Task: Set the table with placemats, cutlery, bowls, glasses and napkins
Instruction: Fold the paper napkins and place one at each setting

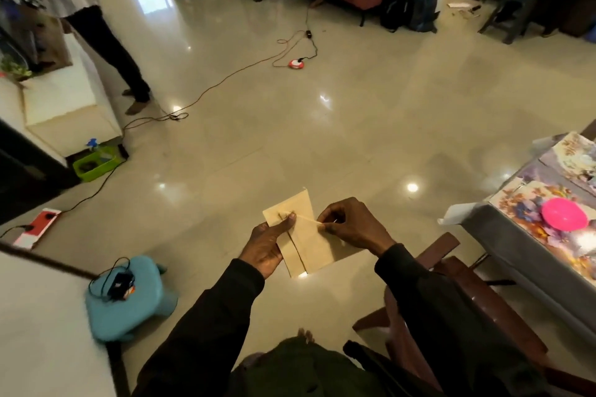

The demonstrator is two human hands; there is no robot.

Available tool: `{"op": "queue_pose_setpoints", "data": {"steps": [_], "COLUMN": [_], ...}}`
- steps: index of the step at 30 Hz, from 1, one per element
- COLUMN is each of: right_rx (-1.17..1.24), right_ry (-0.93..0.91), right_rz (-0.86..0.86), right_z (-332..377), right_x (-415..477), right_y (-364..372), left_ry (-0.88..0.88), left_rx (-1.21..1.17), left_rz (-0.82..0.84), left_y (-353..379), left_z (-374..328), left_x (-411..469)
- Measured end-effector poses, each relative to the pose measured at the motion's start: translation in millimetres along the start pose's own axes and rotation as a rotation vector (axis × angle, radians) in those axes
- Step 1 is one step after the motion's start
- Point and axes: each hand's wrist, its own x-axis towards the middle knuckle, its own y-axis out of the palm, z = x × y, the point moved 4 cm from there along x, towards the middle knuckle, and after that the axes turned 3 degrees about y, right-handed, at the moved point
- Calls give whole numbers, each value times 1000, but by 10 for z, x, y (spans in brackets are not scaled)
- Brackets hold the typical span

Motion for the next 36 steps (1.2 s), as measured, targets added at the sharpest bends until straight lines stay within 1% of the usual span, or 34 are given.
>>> {"op": "queue_pose_setpoints", "data": {"steps": [6, 14, 19, 25, 30, 36], "right_rx": [25, 110, 171, 228, 248, 266], "right_ry": [99, 279, 414, 529, 603, 678], "right_rz": [-129, -340, -468, -634, -699, -810], "right_z": [-379, -912, -1120, -1299, -1470, -1885], "right_x": [492, 997, 1344, 1641, 1832, 1918], "right_y": [-711, -1469, -1922, -2474, -2834, -3254], "left_ry": [-71, -221, -350, -433, -496, -570], "left_rx": [149, 339, 419, 523, 577, 630], "left_rz": [143, 351, 511, 677, 767, 812], "left_y": [809, 1791, 2470, 3280, 3859, 4487], "left_z": [-301, -415, -554, -722, -690, -460], "left_x": [855, 2088, 2815, 3447, 3799, 4202]}}
